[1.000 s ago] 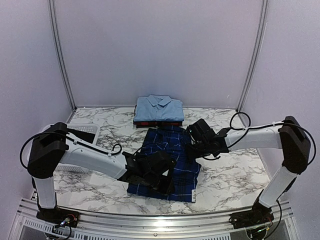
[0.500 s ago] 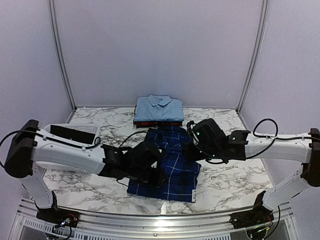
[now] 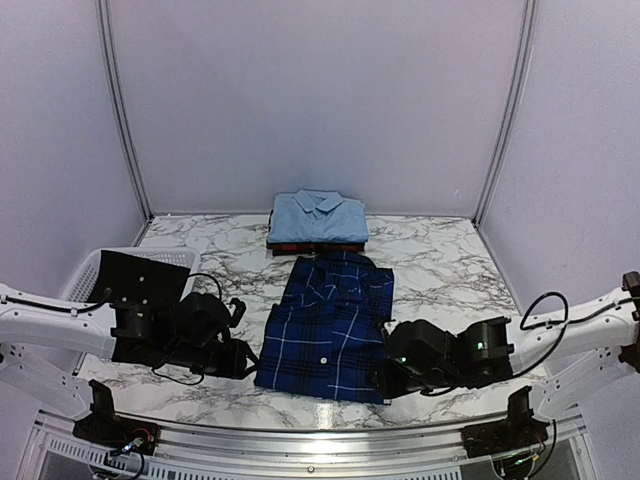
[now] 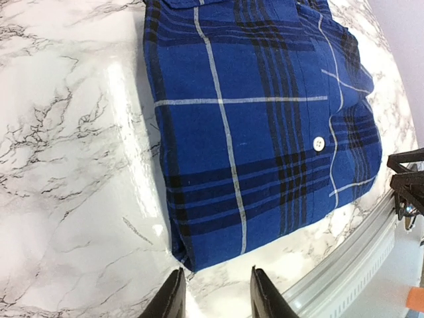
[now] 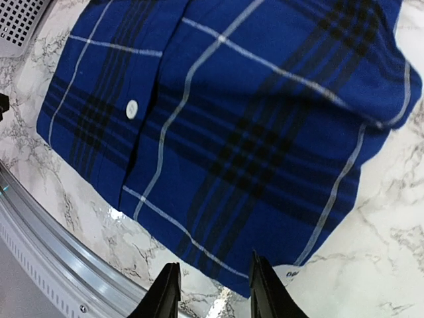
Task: Fold and stack the long sleeve shirts
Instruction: Adjust the 2/3-rectangle-folded shirt at the center of the board, then pick up the 2/3-rectangle-folded shirt from the center of the board.
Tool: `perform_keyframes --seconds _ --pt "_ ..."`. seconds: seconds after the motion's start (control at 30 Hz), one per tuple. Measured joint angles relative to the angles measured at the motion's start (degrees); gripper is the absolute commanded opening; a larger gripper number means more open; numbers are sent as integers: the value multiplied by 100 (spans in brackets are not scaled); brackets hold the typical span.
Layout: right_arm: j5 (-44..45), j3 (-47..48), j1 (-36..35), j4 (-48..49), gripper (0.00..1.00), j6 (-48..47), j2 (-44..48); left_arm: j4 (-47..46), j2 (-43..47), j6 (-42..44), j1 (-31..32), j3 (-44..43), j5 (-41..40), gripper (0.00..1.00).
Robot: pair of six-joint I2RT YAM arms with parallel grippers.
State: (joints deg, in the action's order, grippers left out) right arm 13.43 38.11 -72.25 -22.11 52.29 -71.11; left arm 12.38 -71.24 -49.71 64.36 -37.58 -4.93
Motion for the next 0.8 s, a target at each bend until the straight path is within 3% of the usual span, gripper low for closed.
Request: perform_keyframes --seconds 0.37,0.8 --pt "243 -433 -1021 -273 35 1486 -11 -11 208 326 -28 525 302 42" --pt "514 -896 -1340 -278 38 1875 7 -234 -131 686 11 590 643 38"
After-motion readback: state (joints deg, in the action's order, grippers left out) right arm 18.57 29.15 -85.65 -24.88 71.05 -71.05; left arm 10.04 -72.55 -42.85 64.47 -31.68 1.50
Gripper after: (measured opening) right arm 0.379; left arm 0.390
